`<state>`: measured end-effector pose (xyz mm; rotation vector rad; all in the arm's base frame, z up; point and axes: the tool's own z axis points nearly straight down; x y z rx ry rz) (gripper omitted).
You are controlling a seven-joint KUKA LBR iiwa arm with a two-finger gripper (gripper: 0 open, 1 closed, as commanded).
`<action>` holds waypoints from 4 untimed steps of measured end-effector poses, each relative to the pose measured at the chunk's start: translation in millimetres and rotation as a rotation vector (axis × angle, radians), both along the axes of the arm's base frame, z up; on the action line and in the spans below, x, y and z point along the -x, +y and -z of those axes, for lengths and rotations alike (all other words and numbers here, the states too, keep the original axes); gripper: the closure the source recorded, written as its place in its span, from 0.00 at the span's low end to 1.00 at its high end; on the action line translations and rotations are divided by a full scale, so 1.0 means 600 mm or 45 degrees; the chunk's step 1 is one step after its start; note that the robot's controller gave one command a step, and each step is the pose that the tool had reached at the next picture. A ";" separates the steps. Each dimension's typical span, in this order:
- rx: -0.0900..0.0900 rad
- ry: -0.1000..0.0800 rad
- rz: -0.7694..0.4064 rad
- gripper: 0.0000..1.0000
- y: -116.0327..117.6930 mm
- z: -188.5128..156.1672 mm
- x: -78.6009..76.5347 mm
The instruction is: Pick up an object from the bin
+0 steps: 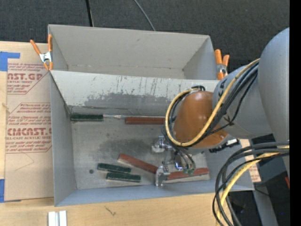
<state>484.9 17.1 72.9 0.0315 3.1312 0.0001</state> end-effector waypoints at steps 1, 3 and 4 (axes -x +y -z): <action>0.001 -0.005 0.365 1.00 0.027 -0.004 0.000; 0.001 -0.002 0.366 1.00 0.026 -0.007 0.001; 0.001 0.014 0.365 1.00 0.027 -0.020 0.005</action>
Offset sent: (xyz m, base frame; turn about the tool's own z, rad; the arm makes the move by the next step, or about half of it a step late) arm 0.0000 0.0000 0.0000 0.0000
